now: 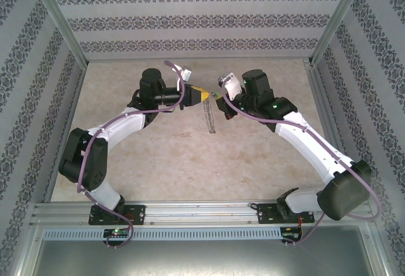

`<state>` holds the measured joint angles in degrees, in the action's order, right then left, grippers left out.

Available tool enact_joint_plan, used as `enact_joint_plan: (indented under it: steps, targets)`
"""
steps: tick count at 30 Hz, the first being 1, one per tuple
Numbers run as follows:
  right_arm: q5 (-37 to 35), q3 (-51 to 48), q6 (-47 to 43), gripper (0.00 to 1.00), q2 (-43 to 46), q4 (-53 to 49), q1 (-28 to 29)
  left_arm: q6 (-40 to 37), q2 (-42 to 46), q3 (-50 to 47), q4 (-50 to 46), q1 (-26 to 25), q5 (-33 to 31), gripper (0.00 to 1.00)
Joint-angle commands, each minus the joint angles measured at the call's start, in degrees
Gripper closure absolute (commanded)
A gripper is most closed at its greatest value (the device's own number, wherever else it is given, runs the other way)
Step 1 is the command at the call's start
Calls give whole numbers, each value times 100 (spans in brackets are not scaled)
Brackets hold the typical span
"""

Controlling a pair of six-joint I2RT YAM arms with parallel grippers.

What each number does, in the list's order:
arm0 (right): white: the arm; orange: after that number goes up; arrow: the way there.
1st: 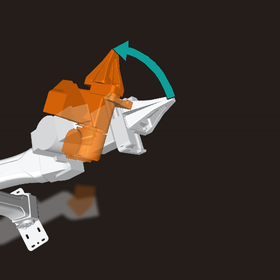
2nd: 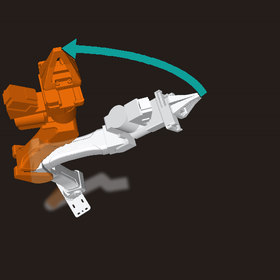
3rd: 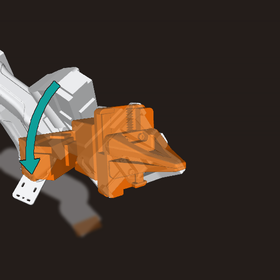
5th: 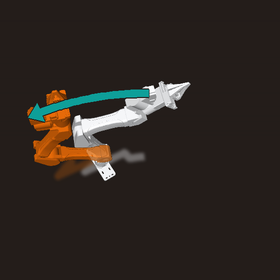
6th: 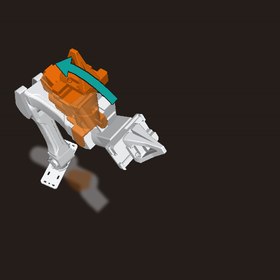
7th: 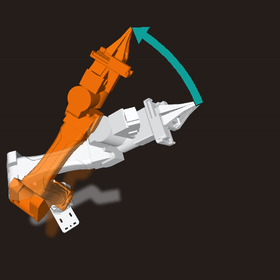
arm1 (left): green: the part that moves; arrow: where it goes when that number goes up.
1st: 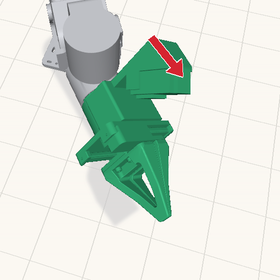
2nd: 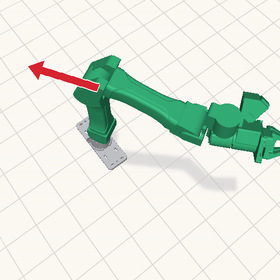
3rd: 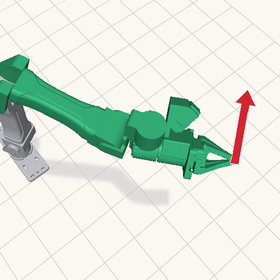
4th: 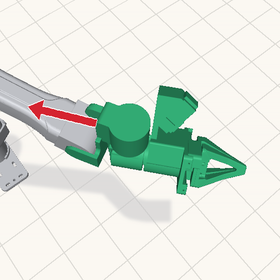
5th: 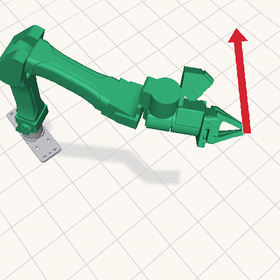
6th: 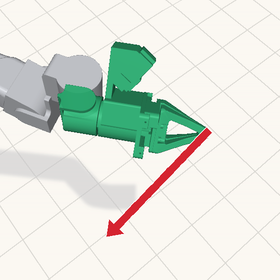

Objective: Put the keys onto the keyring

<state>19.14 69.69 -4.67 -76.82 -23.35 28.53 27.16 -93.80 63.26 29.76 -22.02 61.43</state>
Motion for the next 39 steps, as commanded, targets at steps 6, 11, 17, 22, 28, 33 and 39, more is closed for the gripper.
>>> enact_joint_plan:
  steps: [6, 11, 17, 22, 28, 33, 39]
  targets:
    - [155, 245, 23, 100, 53, 35, 70, -45, 193, 98, 197, 20, 62, 100]
    - [104, 358, -8, 100, -44, -10, 162, -35, 201, 95, 207, 14, 69, 100]
    - [24, 527, -87, 100, -166, -92, 247, -34, 220, 81, 207, 22, 70, 100]
    - [-107, 508, -122, 100, -140, -112, 235, -40, 230, 59, 201, 14, 62, 100]
    - [-227, 484, -107, 100, -22, -117, 170, -67, 230, 61, 114, 20, -18, 100]
    - [-254, 517, -113, 100, 35, -123, 161, -99, 206, 98, -18, 18, -45, 87]
    - [-312, 554, -122, 100, 18, -158, 136, -105, 249, 81, -66, 20, -104, 66]
